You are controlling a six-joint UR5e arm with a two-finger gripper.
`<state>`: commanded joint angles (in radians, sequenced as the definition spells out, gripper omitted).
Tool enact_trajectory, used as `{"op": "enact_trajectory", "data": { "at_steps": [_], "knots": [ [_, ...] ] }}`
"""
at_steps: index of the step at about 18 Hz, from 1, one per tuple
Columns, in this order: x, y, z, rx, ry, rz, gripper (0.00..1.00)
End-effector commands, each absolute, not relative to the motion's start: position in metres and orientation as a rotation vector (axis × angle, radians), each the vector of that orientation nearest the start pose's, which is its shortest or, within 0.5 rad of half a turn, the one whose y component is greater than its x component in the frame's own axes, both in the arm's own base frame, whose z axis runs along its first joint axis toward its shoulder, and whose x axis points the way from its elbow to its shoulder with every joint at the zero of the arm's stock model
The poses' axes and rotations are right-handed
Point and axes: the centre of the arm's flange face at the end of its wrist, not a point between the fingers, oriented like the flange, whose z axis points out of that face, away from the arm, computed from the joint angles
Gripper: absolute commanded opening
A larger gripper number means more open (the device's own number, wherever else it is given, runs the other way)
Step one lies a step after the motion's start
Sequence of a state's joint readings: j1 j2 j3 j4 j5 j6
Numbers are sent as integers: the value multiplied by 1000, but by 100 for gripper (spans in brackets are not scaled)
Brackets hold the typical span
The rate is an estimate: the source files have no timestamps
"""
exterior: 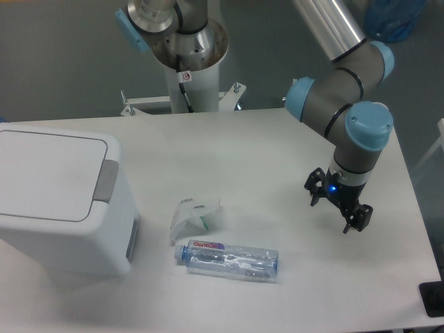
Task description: Open the trash can
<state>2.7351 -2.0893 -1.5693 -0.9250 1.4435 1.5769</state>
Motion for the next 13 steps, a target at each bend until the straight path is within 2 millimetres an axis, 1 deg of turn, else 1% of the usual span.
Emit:
{"op": "enact_trajectory", "data": {
  "at_steps": [5,7,8,9,10,12,13],
  "knots": [
    [-552,397,256,-2913,630,158,100],
    [-548,399,254,-2890,623,144,100],
    [-545,402,253,-2872,594,126,100],
    [-539,403,249,-2863,524,92,100],
    [-533,405,251,-2851,457,74,100],
    [-514,431,260,-2830,417,62,100],
    [-507,438,269,-2822,352,60,100]
  ]
}}
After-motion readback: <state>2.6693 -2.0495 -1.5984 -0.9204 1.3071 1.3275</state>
